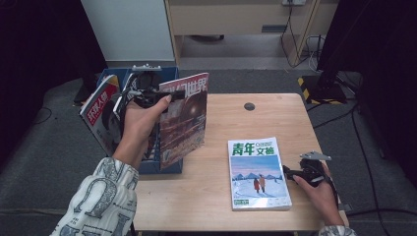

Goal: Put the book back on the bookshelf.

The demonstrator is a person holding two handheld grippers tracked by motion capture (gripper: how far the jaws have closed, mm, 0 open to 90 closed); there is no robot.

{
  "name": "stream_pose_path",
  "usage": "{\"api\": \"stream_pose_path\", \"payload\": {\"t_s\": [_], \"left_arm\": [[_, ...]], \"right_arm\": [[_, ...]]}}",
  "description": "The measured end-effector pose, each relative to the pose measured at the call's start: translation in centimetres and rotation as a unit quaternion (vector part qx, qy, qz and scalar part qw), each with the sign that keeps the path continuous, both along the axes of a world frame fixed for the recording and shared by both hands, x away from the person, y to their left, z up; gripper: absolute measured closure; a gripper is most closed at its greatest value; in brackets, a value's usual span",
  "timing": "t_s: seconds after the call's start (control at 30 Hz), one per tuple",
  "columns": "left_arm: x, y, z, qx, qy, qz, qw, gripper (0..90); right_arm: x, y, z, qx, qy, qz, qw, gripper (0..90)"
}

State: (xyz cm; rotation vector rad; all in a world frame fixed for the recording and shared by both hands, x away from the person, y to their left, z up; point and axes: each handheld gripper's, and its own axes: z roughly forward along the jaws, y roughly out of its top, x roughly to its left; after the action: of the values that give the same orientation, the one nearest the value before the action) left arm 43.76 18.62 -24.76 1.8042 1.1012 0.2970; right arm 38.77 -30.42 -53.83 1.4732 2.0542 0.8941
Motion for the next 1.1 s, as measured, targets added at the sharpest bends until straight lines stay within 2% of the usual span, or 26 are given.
{"api": "stream_pose_path", "payload": {"t_s": [0.3,0.57,0.73,1.1], "left_arm": [[-0.2,1.4,0.2,0.001,-0.001,0.012,0.9999,83.6],[-1.2,3.7,1.3,-0.011,-0.010,0.028,0.9995,83.6],[-1.5,5.2,2.0,-0.005,-0.015,0.038,0.9991,83.6],[-1.8,7.4,2.2,-0.010,-0.016,0.061,0.9979,83.6]], "right_arm": [[0.0,0.0,0.0,0.000,0.000,0.000,1.0000,12.7],[0.0,0.0,0.0,0.000,0.000,0.000,1.0000,12.7],[0.0,0.0,0.0,-0.001,-0.001,0.000,1.0000,12.7],[0.0,0.0,0.0,-0.001,-0.001,-0.001,1.0000,12.7]]}}
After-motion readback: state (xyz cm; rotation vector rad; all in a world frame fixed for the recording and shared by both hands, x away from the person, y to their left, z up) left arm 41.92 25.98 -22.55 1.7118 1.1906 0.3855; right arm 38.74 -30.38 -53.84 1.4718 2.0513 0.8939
